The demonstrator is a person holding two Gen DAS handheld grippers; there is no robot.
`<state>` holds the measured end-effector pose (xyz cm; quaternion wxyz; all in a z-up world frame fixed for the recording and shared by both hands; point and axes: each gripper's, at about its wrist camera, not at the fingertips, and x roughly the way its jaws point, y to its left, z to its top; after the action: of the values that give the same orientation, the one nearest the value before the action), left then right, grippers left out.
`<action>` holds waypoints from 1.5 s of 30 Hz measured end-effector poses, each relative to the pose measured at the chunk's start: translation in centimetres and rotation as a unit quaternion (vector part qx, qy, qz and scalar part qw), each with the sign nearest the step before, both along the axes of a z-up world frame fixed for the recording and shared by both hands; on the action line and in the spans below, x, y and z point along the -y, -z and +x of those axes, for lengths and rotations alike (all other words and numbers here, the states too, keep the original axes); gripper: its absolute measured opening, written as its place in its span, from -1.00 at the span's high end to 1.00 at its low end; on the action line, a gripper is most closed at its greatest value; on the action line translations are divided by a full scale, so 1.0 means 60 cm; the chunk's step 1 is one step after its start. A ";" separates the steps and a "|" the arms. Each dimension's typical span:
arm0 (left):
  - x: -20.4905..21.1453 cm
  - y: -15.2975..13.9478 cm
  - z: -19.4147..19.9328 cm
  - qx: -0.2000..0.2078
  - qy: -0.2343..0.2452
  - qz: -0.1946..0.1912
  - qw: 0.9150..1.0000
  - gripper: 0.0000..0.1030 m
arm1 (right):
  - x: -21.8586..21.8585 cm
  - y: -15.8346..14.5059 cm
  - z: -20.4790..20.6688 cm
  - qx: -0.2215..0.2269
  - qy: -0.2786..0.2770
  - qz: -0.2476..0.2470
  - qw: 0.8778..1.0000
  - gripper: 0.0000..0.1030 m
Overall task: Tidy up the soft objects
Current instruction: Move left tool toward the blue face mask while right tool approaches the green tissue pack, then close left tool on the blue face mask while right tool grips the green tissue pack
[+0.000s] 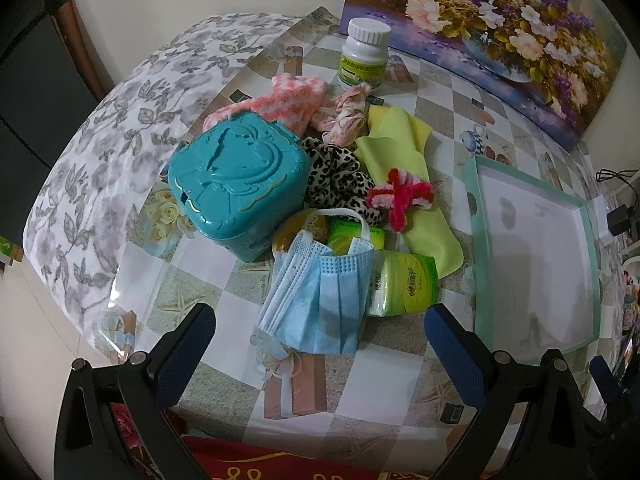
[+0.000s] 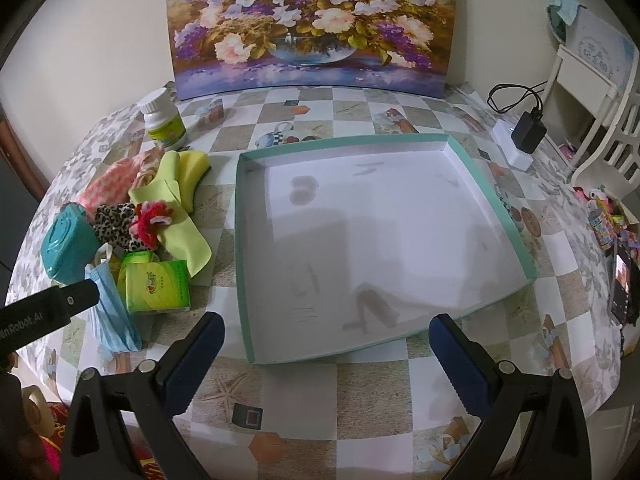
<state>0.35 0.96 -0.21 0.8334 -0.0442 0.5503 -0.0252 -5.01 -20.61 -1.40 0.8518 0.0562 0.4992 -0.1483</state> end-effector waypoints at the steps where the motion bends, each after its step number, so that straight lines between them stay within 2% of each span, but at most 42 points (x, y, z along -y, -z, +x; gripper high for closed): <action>1: -0.001 0.000 0.001 0.001 -0.001 0.005 1.000 -1.00 | 0.000 0.001 0.001 -0.001 -0.001 0.001 1.000 -1.00; 5: -0.005 0.006 0.005 0.003 -0.010 0.017 1.000 -1.00 | -0.002 0.003 0.004 -0.003 -0.006 0.001 1.000 -1.00; 12: -0.013 0.013 0.011 -0.007 -0.021 -0.013 1.000 -1.00 | -0.004 0.007 0.008 -0.004 -0.010 0.008 1.000 -1.00; 18: -0.043 0.022 0.020 -0.019 -0.068 -0.027 0.997 -1.00 | -0.015 0.012 0.018 0.002 -0.025 0.039 0.999 -1.00; 22: -0.066 0.031 0.028 -0.023 -0.089 -0.032 0.995 -1.00 | -0.039 0.019 0.036 0.006 -0.056 0.070 0.996 -1.00; 32: -0.046 0.065 0.047 -0.071 -0.065 -0.030 0.995 -1.00 | -0.100 0.053 0.083 -0.008 -0.118 0.108 0.987 -1.00; 37: -0.042 0.086 0.062 -0.093 -0.065 -0.029 0.993 -1.00 | -0.119 0.075 0.099 -0.025 -0.146 0.127 0.981 -0.82; 45: -0.048 0.104 0.085 -0.103 -0.076 -0.034 0.991 -0.99 | -0.141 0.100 0.125 -0.037 -0.170 0.150 0.973 -0.68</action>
<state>5.46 3.85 -6.43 0.7696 -0.1161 0.6274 0.0242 2.52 -12.17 -7.38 0.8276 0.0919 0.5490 0.0728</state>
